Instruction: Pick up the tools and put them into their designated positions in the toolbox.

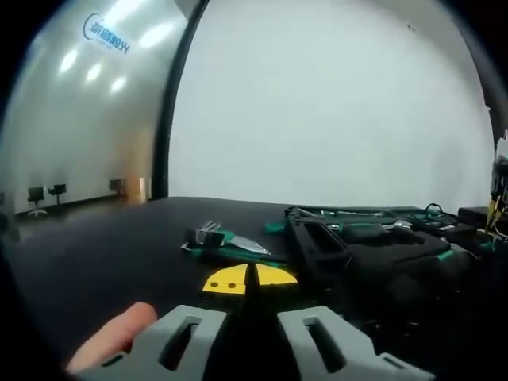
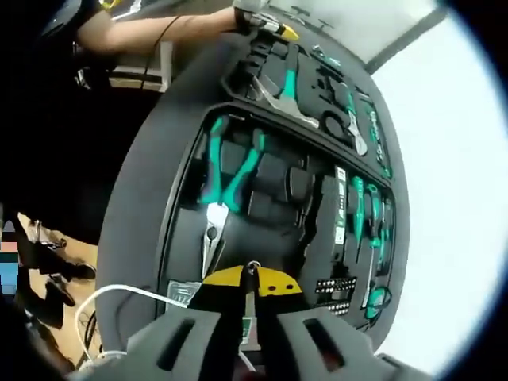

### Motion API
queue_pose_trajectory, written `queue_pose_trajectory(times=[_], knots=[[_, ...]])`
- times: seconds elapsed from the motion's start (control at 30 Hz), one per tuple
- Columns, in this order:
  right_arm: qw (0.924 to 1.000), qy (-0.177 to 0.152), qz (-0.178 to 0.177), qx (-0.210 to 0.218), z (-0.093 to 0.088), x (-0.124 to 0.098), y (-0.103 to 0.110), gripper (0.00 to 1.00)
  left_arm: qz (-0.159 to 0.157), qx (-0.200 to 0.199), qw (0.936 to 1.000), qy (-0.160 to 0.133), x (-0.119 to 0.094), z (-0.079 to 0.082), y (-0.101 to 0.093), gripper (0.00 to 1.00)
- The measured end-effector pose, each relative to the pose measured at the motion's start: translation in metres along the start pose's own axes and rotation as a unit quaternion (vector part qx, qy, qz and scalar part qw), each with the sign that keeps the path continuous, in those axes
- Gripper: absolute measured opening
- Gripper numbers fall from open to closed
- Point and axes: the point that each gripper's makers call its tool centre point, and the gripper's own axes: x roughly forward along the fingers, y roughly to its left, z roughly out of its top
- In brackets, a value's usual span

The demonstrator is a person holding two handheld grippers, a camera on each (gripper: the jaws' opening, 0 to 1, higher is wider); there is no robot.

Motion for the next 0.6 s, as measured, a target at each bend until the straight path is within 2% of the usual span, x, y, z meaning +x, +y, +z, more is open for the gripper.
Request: queue_pose_trajectory(times=[0.07,0.17,0.3,0.4,0.47,0.6], knots=[[0.9998,0.004,0.003,-0.019,0.001,0.001,0.001,0.02,0.0,0.0,1.0,0.0,-0.001,0.0,0.0,0.04],[0.9996,0.01,0.005,-0.026,0.002,0.002,0.0,0.01,0.0,0.0,1.0,0.0,-0.001,0.0,-0.001,0.04],[0.9963,0.016,0.011,-0.084,0.005,0.003,-0.001,0.0,0.0,0.0,1.0,0.0,-0.001,0.0,-0.001,0.04],[0.9962,0.012,0.013,-0.085,0.007,0.002,-0.001,0.0,0.0,0.0,1.0,0.001,-0.001,0.0,-0.001,0.04],[0.9956,0.008,0.011,-0.093,0.011,-0.001,-0.006,0.0,0.0,0.0,1.0,0.001,-0.001,0.0,-0.001,0.04],[0.9953,-0.019,-0.008,-0.094,0.038,-0.013,-0.037,0.0,-0.001,0.0,1.0,0.002,-0.001,-0.001,-0.001,0.04]])
